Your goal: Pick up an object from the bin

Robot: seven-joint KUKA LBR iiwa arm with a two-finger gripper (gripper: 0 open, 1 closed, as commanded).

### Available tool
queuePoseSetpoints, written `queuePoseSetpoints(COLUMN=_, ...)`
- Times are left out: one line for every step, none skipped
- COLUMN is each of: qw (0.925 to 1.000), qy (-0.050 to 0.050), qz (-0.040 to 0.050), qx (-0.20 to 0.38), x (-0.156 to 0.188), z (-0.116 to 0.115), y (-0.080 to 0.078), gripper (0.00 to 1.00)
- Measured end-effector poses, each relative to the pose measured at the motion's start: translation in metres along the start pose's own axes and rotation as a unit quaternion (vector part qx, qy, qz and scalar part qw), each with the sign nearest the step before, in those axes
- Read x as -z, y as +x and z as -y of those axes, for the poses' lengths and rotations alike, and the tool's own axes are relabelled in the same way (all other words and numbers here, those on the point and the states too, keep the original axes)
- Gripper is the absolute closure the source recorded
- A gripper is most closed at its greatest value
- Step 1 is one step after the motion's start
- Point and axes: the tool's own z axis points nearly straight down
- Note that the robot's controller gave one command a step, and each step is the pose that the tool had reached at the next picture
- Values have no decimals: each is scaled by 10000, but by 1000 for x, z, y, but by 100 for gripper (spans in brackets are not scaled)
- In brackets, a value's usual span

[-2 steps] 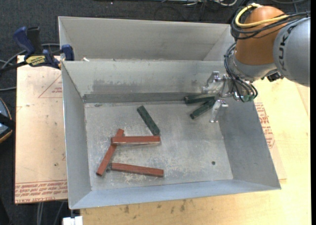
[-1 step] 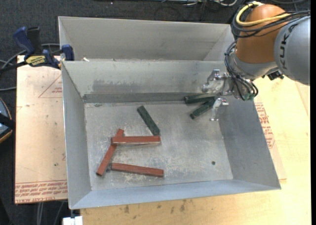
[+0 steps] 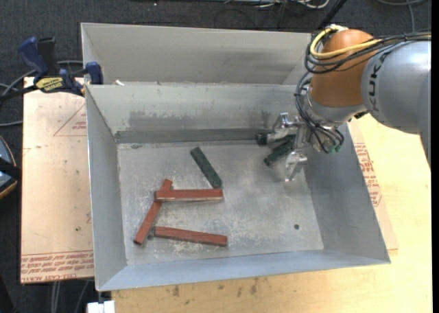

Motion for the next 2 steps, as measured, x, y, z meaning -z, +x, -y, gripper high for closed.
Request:
queuePoseSetpoints(qw=10000, qy=-4, qz=0, qx=93, x=2, z=0, y=0, gripper=0)
queuePoseSetpoints(qw=9937, qy=-5, qz=-1, qx=1121, x=9, z=22, y=6, gripper=0)
